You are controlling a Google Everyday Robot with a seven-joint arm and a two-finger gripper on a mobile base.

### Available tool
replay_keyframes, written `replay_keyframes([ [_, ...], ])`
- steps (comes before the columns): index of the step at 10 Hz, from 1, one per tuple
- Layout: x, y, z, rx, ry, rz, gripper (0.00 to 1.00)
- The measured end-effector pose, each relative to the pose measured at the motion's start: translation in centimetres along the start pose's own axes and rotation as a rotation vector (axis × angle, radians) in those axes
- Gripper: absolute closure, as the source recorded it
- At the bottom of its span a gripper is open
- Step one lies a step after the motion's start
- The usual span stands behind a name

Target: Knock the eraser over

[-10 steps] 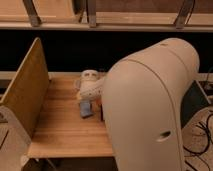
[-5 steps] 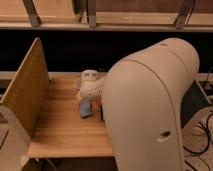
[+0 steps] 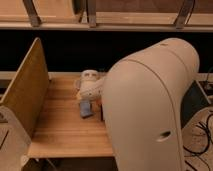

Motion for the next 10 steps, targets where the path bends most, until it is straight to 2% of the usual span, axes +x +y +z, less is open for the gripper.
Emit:
replay_keyframes([
  [9, 0.00, 0.00, 0.00, 0.000, 0.000, 0.000, 0.21],
  [10, 0.00, 0.00, 0.00, 0.000, 0.000, 0.000, 0.27],
])
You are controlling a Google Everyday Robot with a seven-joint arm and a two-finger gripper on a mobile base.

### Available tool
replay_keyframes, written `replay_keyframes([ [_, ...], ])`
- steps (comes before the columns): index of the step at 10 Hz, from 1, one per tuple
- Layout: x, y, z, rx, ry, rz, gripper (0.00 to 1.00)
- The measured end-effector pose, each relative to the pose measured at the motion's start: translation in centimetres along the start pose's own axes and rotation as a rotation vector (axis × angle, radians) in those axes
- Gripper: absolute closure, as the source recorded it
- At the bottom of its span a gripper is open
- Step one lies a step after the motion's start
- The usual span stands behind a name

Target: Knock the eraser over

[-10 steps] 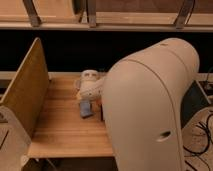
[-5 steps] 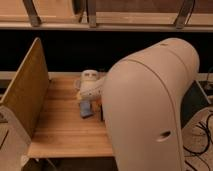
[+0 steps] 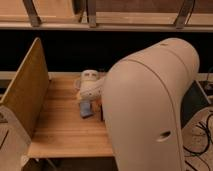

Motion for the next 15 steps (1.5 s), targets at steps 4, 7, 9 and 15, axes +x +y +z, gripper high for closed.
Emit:
replay_keyframes([
  [4, -0.7, 0.5, -0.4, -0.012, -0.021, -0.022, 0.66],
  [7, -0.2, 1.4, -0.3, -0.033, -0.008, -0.028, 0.95],
  [9, 0.9, 2.6, -0.2, -0.076, 0.020, -0.003, 1.00],
  [15, 5.4, 7.4, -1.9, -0.207, 0.161, 0.029, 1.00],
])
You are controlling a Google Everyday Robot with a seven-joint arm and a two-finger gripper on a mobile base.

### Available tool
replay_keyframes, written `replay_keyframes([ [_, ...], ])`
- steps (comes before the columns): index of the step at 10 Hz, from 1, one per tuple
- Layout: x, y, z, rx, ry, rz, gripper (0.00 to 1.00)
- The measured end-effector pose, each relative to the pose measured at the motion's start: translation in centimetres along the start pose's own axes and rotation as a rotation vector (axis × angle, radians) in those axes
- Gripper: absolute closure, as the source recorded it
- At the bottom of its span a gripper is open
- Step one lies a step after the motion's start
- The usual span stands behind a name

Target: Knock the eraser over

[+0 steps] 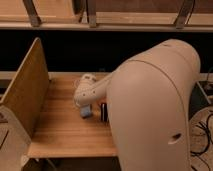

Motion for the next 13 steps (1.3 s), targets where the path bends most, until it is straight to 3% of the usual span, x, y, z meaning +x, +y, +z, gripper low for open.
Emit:
replay_keyframes([
  [2, 2.1, 0.3, -0.8, -0.001, 0.070, 0.013, 1.00],
  [4, 4.9, 0.3, -1.7, 0.010, 0.166, 0.018, 1.00],
  [8, 5.5, 0.3, -1.8, 0.011, 0.185, 0.023, 1.00],
  [13, 13.5, -2.0, -1.0, -0.010, 0.341, 0.185, 1.00],
])
